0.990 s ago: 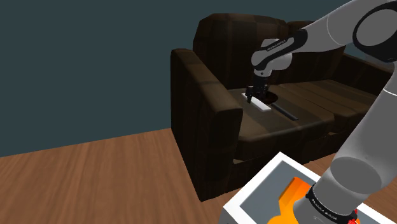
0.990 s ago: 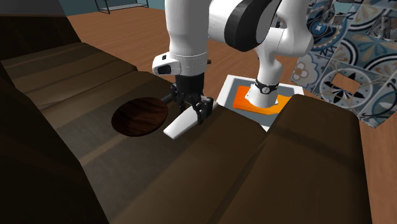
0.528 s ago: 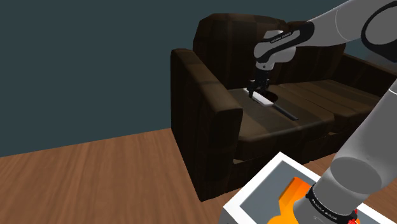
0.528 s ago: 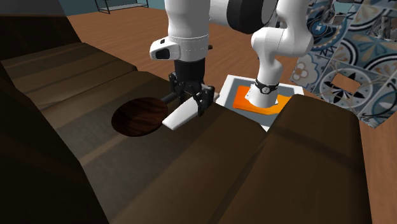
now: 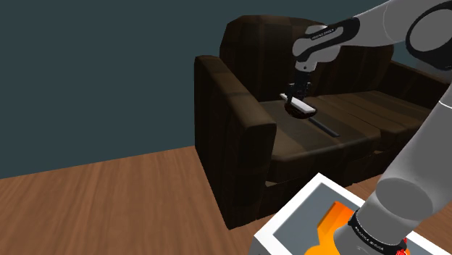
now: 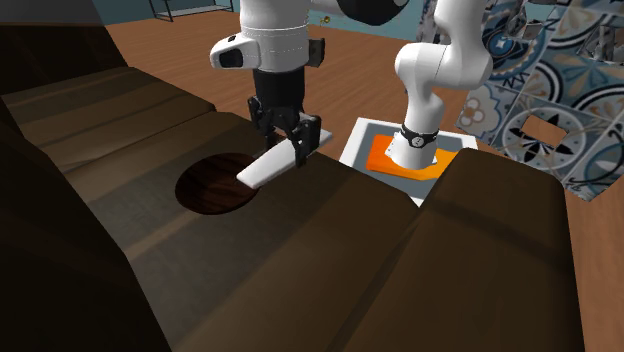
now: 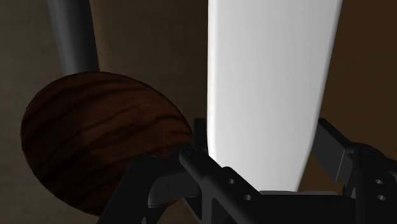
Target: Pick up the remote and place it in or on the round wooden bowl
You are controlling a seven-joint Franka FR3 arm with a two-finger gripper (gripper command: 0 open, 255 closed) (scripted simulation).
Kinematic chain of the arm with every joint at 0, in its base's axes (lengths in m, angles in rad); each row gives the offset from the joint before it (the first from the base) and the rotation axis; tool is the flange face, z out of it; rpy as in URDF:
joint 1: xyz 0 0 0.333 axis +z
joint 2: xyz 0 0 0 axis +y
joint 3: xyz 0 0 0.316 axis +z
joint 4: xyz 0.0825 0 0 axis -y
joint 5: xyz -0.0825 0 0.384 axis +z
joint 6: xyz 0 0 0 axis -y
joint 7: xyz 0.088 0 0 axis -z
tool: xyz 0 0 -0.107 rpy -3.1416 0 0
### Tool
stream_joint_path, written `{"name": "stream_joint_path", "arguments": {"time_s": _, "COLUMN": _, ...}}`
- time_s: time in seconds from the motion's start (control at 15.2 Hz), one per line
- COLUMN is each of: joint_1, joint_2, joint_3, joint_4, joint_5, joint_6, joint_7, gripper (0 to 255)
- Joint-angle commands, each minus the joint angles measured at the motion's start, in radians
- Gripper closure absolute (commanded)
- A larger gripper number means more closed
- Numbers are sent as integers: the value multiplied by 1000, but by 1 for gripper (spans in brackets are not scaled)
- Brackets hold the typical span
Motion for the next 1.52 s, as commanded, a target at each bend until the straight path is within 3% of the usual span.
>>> {"name": "stream_joint_path", "arguments": {"time_s": 0.0, "joint_1": -22, "joint_2": 57, "joint_3": -19, "joint_4": 63, "joint_5": 21, "joint_6": -10, "joint_7": -50, "gripper": 255}}
{"name": "stream_joint_path", "arguments": {"time_s": 0.4, "joint_1": -112, "joint_2": 237, "joint_3": -57, "joint_4": 294, "joint_5": 95, "joint_6": -75, "joint_7": -190, "gripper": 255}}
{"name": "stream_joint_path", "arguments": {"time_s": 0.59, "joint_1": -178, "joint_2": 360, "joint_3": -68, "joint_4": 465, "joint_5": 143, "joint_6": -133, "joint_7": -261, "gripper": 255}}
{"name": "stream_joint_path", "arguments": {"time_s": 1.45, "joint_1": -180, "joint_2": 403, "joint_3": -55, "joint_4": 350, "joint_5": 164, "joint_6": 22, "joint_7": -276, "gripper": 255}}
